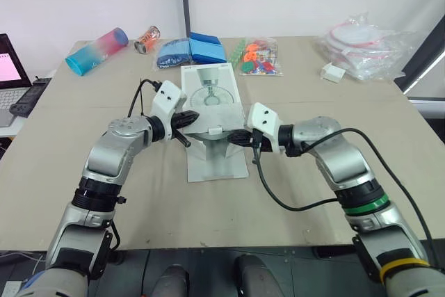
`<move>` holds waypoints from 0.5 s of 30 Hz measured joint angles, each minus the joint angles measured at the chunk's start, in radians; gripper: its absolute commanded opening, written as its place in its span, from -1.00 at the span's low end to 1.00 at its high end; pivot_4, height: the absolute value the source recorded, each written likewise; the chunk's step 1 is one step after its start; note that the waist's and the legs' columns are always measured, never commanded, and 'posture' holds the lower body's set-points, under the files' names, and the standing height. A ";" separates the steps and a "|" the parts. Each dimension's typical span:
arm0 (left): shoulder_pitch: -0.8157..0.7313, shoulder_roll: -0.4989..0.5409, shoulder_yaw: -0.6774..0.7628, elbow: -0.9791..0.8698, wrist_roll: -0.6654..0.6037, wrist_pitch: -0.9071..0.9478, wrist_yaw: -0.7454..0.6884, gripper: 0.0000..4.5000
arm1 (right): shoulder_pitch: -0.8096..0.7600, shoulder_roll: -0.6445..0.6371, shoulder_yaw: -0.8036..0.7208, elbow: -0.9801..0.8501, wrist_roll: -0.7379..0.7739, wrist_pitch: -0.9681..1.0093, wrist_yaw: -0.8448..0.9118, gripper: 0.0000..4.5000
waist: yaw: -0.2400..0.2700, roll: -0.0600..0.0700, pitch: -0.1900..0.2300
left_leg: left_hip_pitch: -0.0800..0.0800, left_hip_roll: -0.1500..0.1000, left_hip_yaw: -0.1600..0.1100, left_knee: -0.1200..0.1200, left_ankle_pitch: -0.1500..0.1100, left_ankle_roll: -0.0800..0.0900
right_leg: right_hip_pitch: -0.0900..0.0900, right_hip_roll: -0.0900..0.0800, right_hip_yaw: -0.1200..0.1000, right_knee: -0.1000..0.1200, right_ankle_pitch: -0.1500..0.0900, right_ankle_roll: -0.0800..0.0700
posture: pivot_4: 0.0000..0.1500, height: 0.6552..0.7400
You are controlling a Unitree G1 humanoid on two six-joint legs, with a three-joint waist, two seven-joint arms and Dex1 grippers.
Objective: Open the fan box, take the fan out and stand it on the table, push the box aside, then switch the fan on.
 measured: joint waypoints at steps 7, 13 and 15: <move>0.002 0.001 0.000 -0.001 0.003 0.000 -0.002 -1.00 | 0.010 -0.057 -0.007 -0.050 0.015 0.051 0.037 -0.98 | 0.000 0.000 0.000 | 0.000 -0.001 0.000 0.000 0.000 0.000 | 0.001 0.000 0.000 0.000 0.000 0.000 | 1.00 1.00; 0.002 0.001 0.000 -0.002 0.007 0.000 -0.003 -1.00 | 0.003 -0.076 -0.007 -0.055 0.024 0.084 0.041 -0.98 | 0.000 0.000 0.000 | 0.000 -0.001 0.000 0.000 0.000 0.000 | 0.001 -0.001 -0.001 0.000 0.000 0.000 | 1.00 1.00; 0.002 0.001 0.000 -0.002 0.008 0.000 -0.003 -1.00 | -0.002 -0.083 -0.004 -0.047 0.003 0.071 0.034 -0.98 | 0.000 0.000 0.000 | 0.000 -0.001 0.000 0.000 0.000 0.000 | 0.001 -0.001 -0.001 0.000 0.000 0.000 | 1.00 1.00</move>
